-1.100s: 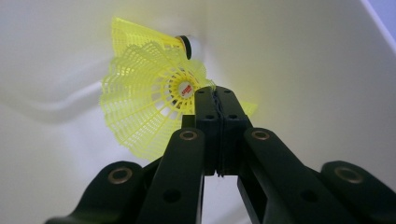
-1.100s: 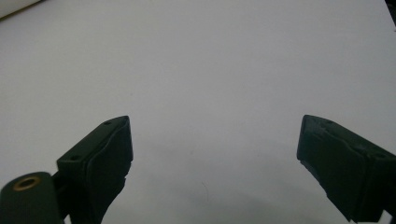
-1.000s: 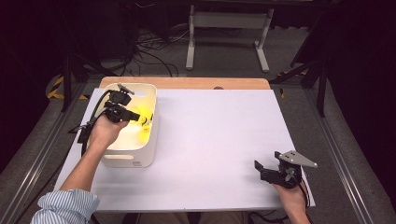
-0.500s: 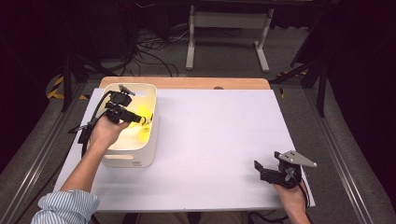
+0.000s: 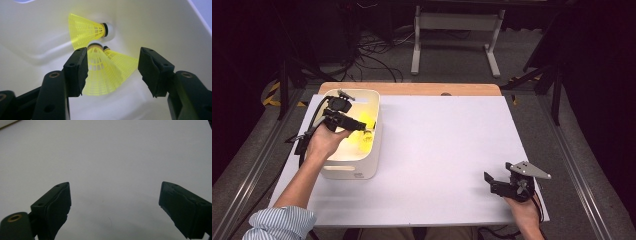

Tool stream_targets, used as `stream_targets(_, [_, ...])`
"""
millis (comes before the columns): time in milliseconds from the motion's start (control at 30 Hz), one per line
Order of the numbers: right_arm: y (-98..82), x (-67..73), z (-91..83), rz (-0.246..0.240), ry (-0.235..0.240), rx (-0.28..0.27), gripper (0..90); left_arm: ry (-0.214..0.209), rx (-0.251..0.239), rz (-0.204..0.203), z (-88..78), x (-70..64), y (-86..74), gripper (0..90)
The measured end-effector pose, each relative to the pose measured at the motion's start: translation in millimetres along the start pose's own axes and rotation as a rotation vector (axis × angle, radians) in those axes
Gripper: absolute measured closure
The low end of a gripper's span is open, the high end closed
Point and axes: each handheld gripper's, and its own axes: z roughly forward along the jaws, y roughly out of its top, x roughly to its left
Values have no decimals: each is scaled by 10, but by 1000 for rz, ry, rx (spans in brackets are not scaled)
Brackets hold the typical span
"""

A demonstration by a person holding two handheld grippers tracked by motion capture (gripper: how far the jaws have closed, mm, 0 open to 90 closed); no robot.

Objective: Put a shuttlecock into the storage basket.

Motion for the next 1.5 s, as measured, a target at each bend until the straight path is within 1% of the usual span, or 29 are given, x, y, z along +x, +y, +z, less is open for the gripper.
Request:
stream_targets(333, [1,2,2,1,0,0,114,5,-36,10,-105,-33,-14,376])
stream_targets(433, [1,0,1,3,1,0,114,3,-38,16,-126,-40,-16,372])
stream_targets(533, [-1,1,5,2,2,1,114,-1,-58,23,-172,-54,-22,373])
stream_targets(733, [-1,1,7,3,2,2,113,-10,-64,38,-222,-59,-37,374])
stream_targets(800, [-1,1,7,3,2,2,113,-11,-67,34,-232,-63,-43,373])
stream_targets(900, [-2,1,6,4,3,1,114,-16,-69,39,-254,-63,-54,373])
stream_targets(967, [-1,-1,4,3,2,0,114,-8,-74,39,-278,-64,-62,371])
stream_targets(1067, [-2,-2,3,6,4,0,114,-9,-83,36,-310,-57,-70,367])
stream_targets(1100, [-2,-2,3,5,3,-1,113,-4,-85,42,-322,-49,-71,366])
stream_targets(1133, [-1,-2,2,4,4,-2,113,-5,-88,36,-336,-47,-78,365])
stream_targets(1233, [-1,-2,1,6,4,-3,114,-3,-92,39,-366,-36,-92,363])
stream_targets(1433, [-4,3,1,8,6,-1,113,-6,-112,26,-428,-14,-122,357])
stream_targets(1500, [-4,2,-2,8,5,-2,113,-5,-114,28,-447,-14,-127,357])
